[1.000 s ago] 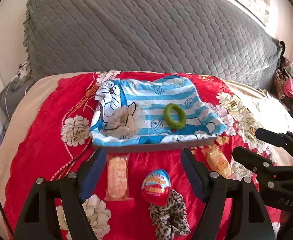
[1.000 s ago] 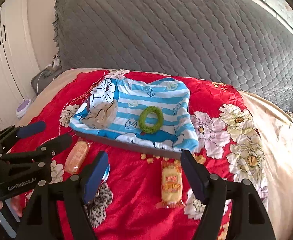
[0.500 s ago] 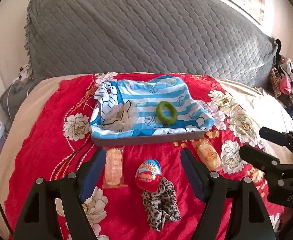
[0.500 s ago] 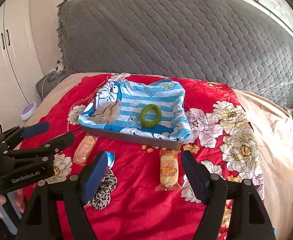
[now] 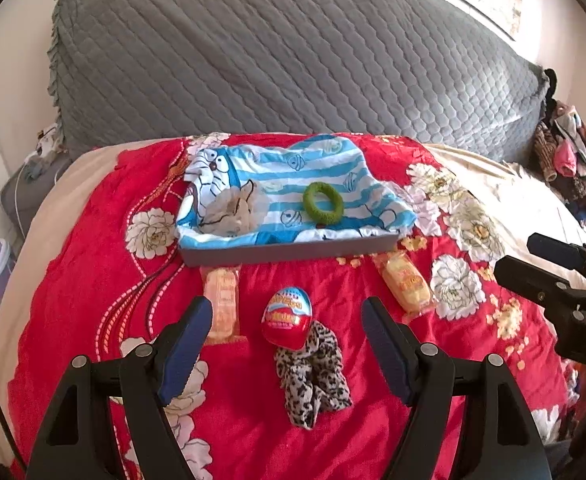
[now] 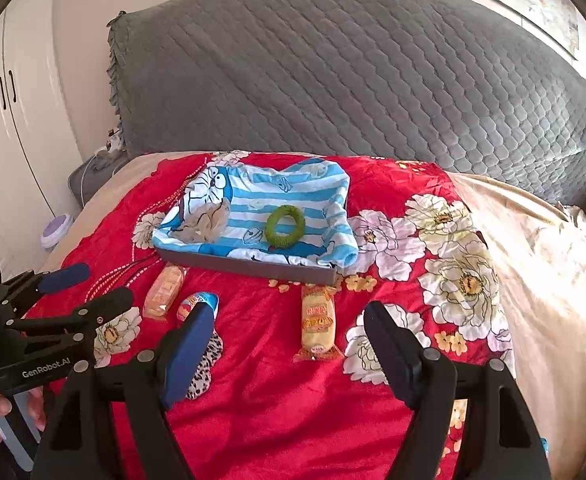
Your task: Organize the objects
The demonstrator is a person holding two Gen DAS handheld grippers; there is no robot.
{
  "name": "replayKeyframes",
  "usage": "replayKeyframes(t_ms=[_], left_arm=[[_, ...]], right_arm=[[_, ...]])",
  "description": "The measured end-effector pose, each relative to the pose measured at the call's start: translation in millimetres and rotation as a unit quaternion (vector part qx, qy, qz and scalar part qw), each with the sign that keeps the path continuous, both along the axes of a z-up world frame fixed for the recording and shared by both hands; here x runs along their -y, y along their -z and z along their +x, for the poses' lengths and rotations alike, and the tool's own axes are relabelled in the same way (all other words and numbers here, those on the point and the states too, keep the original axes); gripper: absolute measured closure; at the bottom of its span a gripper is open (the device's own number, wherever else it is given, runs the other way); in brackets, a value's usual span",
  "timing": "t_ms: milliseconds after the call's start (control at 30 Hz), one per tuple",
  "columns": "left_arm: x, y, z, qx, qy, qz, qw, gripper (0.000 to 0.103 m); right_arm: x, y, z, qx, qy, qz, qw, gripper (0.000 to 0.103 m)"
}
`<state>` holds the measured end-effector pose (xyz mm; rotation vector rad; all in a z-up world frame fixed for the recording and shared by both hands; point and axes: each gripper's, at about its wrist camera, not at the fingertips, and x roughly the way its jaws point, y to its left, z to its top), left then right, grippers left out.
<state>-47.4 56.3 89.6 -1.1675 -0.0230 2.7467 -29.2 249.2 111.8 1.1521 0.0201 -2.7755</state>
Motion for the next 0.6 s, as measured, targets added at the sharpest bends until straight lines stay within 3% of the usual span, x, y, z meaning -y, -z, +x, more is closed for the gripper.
replayKeyframes(t_ms=[600], left_arm=[[-7.8, 18.2, 28.9, 0.019, 0.017, -0.015, 0.9996, 0.025]], right_arm=[[-8.5, 14.3, 22.7, 0.009, 0.005, 0.017, 1.000, 0.025]])
